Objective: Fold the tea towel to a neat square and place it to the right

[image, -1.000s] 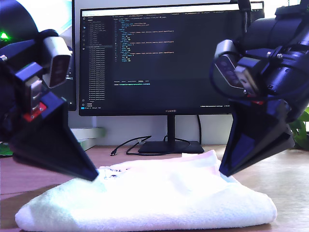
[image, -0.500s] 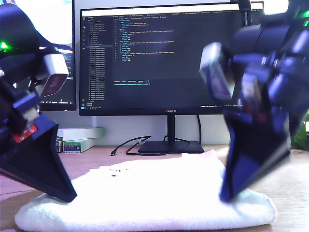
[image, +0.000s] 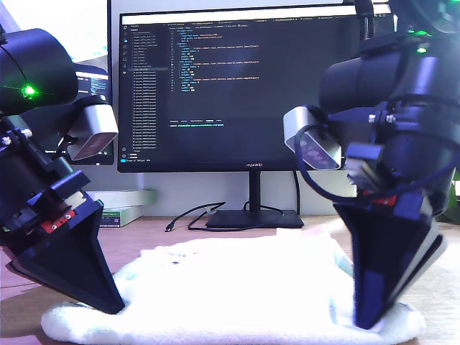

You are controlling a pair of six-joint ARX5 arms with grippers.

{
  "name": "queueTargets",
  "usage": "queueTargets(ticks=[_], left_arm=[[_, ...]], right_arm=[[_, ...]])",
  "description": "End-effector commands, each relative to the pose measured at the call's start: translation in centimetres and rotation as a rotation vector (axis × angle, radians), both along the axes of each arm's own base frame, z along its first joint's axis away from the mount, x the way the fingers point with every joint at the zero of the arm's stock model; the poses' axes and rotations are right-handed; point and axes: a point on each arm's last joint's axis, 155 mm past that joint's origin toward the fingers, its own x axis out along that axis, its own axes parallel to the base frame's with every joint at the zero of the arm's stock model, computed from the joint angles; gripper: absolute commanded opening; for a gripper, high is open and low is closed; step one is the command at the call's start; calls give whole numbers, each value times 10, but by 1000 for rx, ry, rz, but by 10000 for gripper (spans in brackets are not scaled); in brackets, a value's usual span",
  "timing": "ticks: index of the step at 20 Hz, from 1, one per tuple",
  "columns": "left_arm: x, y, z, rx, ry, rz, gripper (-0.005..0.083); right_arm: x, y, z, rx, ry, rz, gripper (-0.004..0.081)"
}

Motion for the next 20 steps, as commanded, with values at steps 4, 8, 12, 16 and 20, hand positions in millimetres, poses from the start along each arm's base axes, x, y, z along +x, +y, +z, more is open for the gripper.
queueTargets(ticks=[4, 8, 12, 16, 20], left_arm=[[-20, 21, -29, 94, 113, 43, -20], [-15, 17, -20, 89, 108, 42, -20], [-10, 12, 0, 72, 96, 38, -20], [-10, 8, 19, 30, 67, 29, -20], [-12, 9, 30, 15, 48, 28, -20]], right_arm=[[5, 0, 16, -35, 12, 10, -11], [21, 11, 30, -2, -38, 9, -11], [34, 20, 36, 29, -85, 4, -11], [39, 22, 37, 40, -101, -2, -11], [38, 22, 37, 40, -99, -1, -11]])
